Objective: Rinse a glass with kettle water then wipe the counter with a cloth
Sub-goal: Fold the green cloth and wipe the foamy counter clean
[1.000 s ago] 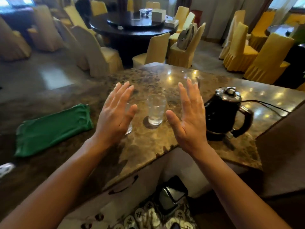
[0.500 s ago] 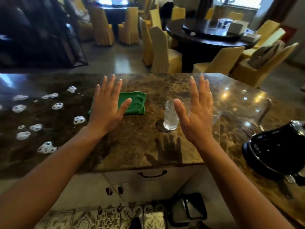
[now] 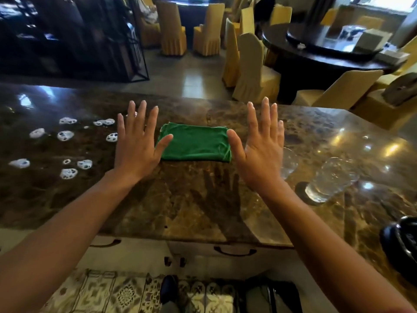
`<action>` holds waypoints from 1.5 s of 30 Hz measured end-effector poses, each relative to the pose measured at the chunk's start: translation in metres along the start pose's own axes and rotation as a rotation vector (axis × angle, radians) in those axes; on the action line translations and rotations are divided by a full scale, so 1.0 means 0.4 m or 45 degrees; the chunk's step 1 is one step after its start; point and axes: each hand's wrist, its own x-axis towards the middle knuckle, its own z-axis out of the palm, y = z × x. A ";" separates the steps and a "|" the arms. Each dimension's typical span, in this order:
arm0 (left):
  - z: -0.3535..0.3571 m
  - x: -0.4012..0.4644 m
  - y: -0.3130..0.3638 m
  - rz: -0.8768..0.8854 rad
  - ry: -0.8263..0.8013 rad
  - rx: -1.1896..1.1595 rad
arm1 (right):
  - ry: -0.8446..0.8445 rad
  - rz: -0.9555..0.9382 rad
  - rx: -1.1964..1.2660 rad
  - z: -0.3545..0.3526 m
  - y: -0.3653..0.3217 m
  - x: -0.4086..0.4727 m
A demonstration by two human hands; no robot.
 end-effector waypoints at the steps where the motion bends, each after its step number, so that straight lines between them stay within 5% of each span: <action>1: 0.010 0.018 -0.019 0.008 -0.010 0.005 | 0.008 0.012 -0.031 0.020 -0.006 0.017; 14: 0.188 0.260 -0.196 0.201 -0.134 -0.150 | -0.007 0.257 -0.212 0.266 -0.082 0.167; 26: 0.316 0.315 -0.159 -0.059 -0.770 -0.248 | -0.494 0.601 -0.240 0.428 0.028 0.204; 38: 0.352 0.288 -0.120 -0.204 -0.767 -0.302 | -0.641 0.618 -0.327 0.509 0.030 0.204; 45: 0.350 0.283 -0.076 -0.212 -0.848 -0.369 | -0.625 0.772 -0.046 0.497 0.044 0.228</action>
